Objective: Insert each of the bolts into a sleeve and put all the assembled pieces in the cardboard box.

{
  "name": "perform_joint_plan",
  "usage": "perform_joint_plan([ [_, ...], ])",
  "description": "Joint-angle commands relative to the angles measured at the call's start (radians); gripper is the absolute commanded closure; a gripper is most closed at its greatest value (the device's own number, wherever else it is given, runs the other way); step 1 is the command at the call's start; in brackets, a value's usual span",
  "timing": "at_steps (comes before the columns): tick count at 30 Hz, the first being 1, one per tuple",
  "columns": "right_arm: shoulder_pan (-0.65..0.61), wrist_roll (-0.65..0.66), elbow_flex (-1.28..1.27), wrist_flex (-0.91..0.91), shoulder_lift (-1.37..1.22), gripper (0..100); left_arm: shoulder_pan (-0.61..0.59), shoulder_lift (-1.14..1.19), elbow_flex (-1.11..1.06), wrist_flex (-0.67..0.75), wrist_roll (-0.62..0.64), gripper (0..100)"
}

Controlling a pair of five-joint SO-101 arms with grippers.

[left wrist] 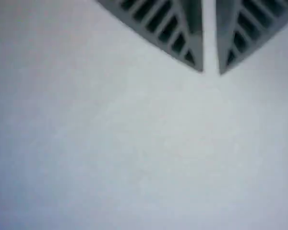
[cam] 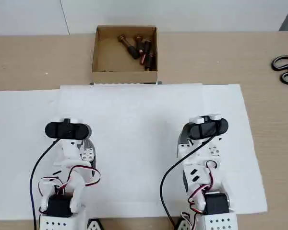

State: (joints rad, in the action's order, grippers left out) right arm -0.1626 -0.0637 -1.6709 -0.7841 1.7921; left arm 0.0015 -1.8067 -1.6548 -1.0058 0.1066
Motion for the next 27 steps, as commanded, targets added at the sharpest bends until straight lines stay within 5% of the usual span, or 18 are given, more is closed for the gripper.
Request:
perform_joint_plan([
  [1,0.008,0.002,-0.012,-0.050,0.021,99.5,-0.002,-0.011,0.002,0.023,0.006,99],
  [27,0.107,0.002,-0.012,-0.139,0.021,99.5,-0.002,-0.011,0.002,0.023,0.006,99],
])
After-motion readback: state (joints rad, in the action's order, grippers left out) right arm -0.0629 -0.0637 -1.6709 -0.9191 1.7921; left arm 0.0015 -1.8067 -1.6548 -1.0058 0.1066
